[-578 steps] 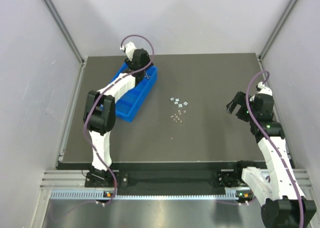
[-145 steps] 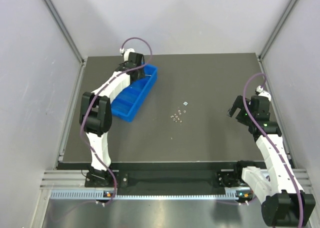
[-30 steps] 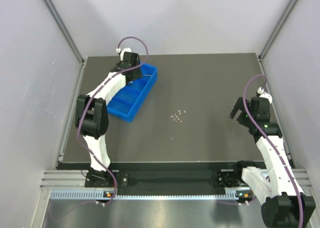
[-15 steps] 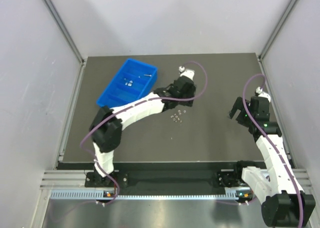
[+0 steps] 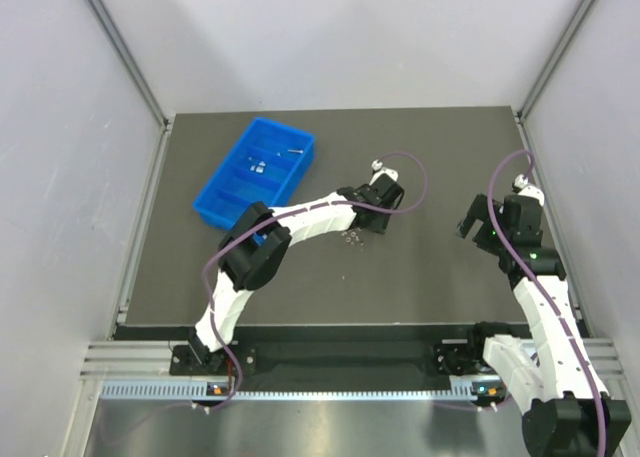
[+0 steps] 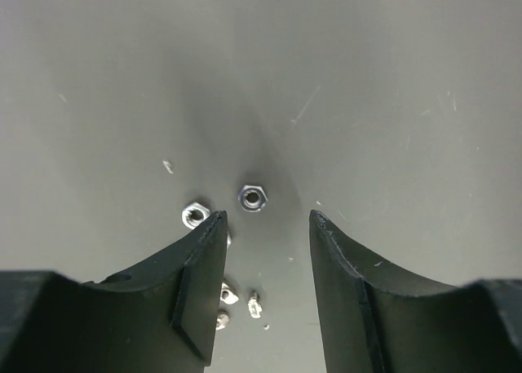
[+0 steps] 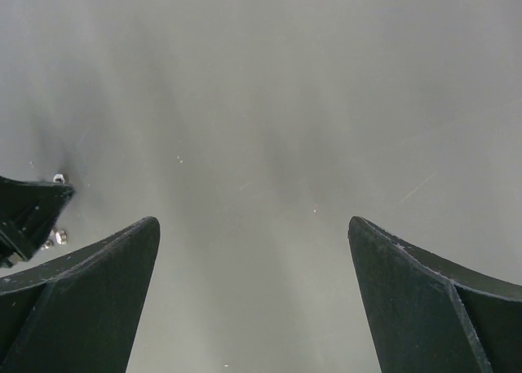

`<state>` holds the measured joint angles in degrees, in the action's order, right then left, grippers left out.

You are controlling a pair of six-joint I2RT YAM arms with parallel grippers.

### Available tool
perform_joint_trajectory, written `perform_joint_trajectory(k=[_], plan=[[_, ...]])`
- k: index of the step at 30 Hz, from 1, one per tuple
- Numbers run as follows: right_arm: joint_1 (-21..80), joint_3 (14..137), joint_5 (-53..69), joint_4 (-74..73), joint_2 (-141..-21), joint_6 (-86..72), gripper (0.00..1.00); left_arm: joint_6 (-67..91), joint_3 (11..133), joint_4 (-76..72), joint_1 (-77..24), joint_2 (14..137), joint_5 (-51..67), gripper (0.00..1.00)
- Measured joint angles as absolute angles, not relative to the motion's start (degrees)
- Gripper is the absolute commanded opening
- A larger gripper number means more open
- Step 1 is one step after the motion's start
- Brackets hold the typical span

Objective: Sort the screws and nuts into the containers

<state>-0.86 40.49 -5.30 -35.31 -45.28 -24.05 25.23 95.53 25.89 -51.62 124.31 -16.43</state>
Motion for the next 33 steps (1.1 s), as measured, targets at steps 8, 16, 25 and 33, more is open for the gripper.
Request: perform_joint_trajectory(k=[8,16,25,33], plan=[[-0.9,40.5,-5.3,-35.4,-45.3,-24.1,1.0,26.0,95.7,26.2,-52.1,126.2,-17.5,0.48],[-0.9,40.5,-5.4,-35.4,-45.3,-24.1,1.0,28.1,97.1,26.1,-52.1,127.3,-19.8,0.47],[-0.9,40.5,-5.6,-35.4,-45.3,-24.0,1.0,33.0,99.6,27.4,-52.1,129.0,-21.8,0.39],[-0.9,40.5,-6.0,-35.4,-45.3,-24.1,1.0,34.8,100.2,28.8,-52.1,129.2,-23.5,0.29]])
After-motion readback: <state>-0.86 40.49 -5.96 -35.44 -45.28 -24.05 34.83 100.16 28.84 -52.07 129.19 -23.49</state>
